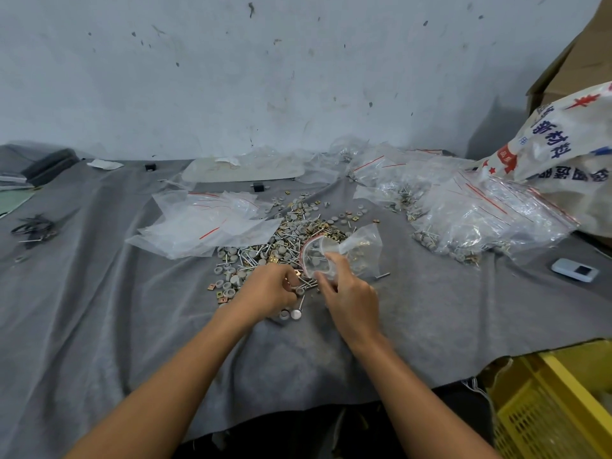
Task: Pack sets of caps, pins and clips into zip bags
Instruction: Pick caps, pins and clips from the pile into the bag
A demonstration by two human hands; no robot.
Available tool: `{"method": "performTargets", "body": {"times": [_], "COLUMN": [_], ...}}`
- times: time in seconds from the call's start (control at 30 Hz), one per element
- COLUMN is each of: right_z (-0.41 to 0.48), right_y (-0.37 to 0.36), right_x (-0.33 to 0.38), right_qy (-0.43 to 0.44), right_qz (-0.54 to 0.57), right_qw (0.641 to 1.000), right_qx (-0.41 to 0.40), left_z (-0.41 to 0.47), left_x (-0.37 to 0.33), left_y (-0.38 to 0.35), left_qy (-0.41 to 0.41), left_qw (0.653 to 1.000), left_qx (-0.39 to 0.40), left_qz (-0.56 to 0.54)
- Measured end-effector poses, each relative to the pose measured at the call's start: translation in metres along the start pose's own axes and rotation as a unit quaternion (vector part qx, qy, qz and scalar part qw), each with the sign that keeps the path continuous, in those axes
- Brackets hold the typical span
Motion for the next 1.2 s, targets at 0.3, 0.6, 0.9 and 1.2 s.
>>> {"method": "performTargets", "body": {"times": [0.3,0.6,0.9,1.2], "right_z": [-0.001,0.0,0.0,0.0], "right_y": [-0.001,0.0,-0.003,-0.002], "right_x": [0.001,0.002,-0.002,-0.001], "right_qy": [0.006,0.013,0.003,0.005], "right_qz": [-0.005,-0.021,-0.01,-0.01], "right_qw": [1.0,0.999,1.0,1.0], "right_qx": [-0.008,-0.02,-0.003,-0.004], "left_z": [0.004,0.005,-0.013,-0.01], "left_x": [-0.012,0.003,-0.008,-0.005], "left_y": [0.023,0.02,-0.01,-0.007], "left_qy": [-0.038,-0.026,-0.055,-0.05], "left_qw": [0.922,0.954,0.982,0.984], "left_qx": [-0.103,-0.129,0.142,0.056], "left_qz": [-0.371,-0.269,0.108,0.163]}}
Point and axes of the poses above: each hand's wrist, its own z-axis towards the middle knuckle, its own y-axis out of the back of the hand, x = y × z, the point moved 6 cm from there along z, towards the middle knuckle, and after that the axes turned 11 degrees about x, right-handed, at the moved point
